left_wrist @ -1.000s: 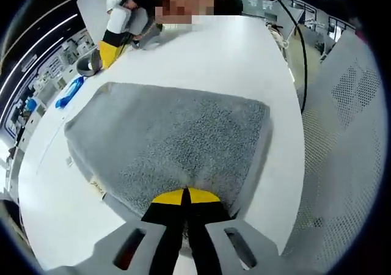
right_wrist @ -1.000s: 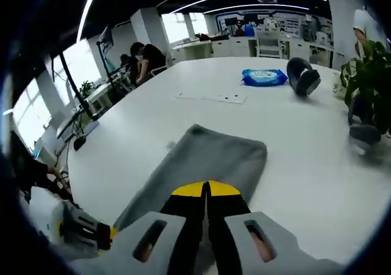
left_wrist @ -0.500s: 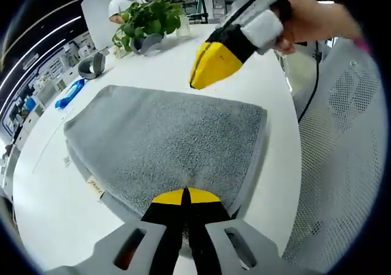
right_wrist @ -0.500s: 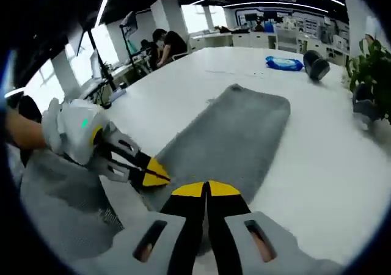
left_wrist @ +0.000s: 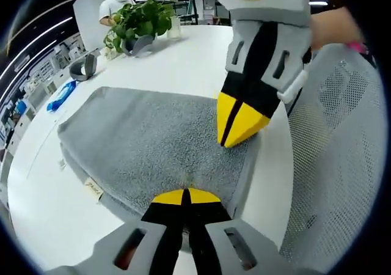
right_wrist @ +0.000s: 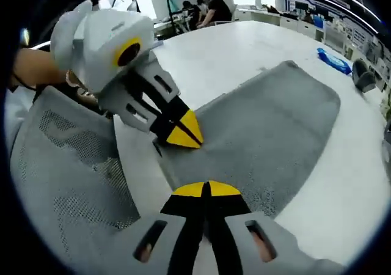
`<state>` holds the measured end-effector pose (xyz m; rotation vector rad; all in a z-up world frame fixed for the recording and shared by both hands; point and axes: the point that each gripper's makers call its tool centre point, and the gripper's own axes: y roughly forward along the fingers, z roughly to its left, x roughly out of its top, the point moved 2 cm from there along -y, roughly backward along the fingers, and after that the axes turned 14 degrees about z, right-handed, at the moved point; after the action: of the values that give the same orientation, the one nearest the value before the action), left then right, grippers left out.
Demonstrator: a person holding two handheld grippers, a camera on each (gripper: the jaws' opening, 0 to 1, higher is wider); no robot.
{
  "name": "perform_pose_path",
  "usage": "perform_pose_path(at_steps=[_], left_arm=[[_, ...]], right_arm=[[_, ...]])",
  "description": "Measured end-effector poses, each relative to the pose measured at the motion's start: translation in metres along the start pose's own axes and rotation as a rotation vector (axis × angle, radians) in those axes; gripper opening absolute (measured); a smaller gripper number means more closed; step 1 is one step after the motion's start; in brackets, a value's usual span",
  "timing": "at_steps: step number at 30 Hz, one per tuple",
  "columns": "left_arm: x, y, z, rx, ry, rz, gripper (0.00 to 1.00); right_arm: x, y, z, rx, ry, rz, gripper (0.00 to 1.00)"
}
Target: Fold the towel on the table until its edges align and the towel forms a compact rectangular stack.
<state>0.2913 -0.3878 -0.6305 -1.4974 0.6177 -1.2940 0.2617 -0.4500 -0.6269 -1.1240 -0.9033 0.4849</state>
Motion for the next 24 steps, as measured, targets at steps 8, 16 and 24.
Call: perform_pose_path(at_steps=[8, 16, 24], left_arm=[[0.015, -0.015, -0.023, -0.057, -0.014, -0.106, 0.00], [-0.005, 0.004, -0.034, -0.075, 0.003, 0.000, 0.01], [-0.003, 0.001, -0.036, -0.035, 0.121, -0.037, 0.02]], right_arm=[[-0.006, 0.008, 0.002, -0.035, -0.025, 0.002, 0.00], [-0.008, 0.008, 0.005, 0.001, -0.058, -0.006, 0.03], [-0.009, 0.009, 0.014, 0.001, -0.125, 0.014, 0.14]])
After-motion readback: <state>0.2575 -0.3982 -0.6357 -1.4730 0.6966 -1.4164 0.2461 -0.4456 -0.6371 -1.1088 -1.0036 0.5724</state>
